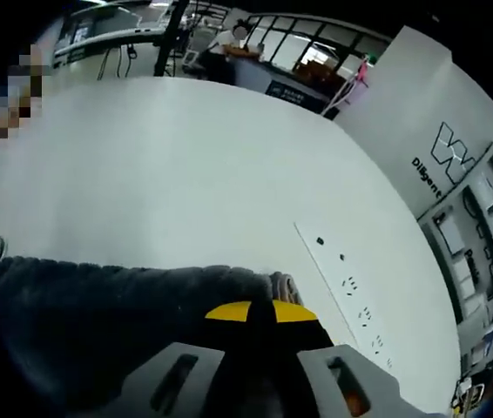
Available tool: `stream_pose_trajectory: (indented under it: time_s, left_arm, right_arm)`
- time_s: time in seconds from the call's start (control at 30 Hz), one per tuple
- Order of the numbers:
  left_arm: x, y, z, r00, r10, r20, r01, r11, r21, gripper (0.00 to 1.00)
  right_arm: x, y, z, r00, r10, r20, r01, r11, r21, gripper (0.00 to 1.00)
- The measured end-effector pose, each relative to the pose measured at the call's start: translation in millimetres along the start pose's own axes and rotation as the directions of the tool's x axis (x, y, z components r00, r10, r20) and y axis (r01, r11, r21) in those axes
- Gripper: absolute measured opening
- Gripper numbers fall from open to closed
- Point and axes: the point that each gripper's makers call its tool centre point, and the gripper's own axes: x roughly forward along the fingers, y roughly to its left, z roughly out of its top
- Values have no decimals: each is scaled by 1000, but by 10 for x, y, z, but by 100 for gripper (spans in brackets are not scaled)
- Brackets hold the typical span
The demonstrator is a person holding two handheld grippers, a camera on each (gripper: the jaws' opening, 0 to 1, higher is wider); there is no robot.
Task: Open the folded towel by lifting each exposed corner and separating the folded layers until the towel lies flat within the target outline without major curled edges
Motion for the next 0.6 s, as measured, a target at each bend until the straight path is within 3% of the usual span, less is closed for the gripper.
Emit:
stream_pose_trajectory:
  time_s: [0.2, 0.3, 0.4, 0.47, 0.53, 0.6]
  left_arm:
    - [-79, -61, -37, 1000, -13, -11, 13, 1000, 8, 4]
    - [-99, -75, -42, 1000, -17, 14, 17, 1000, 5, 4]
    - [-109, -65, -28, 998, -26, 56, 28, 999, -36, 5]
    - [-137, -67, -11, 996, -41, 83, 47, 997, -68, 6]
    - [-177, -21, 29, 993, -30, 114, 40, 995, -86, 8]
    - [-252, 93, 118, 983, 5, 184, 18, 992, -122, 11]
  right_arm:
    - [-5, 138, 101, 999, 44, 20, -43, 999, -19, 3]
    - [-31, 183, 115, 999, 47, 20, -47, 999, -21, 4]
    - [-92, 154, 112, 1000, 24, 19, -25, 1000, 8, 13]
    - [-150, 104, 109, 1000, 9, 20, -9, 999, 39, 25]
    - [-227, 69, 114, 999, 11, 31, -13, 998, 64, 32]
    - [-333, 51, 126, 998, 13, 59, -17, 997, 70, 36]
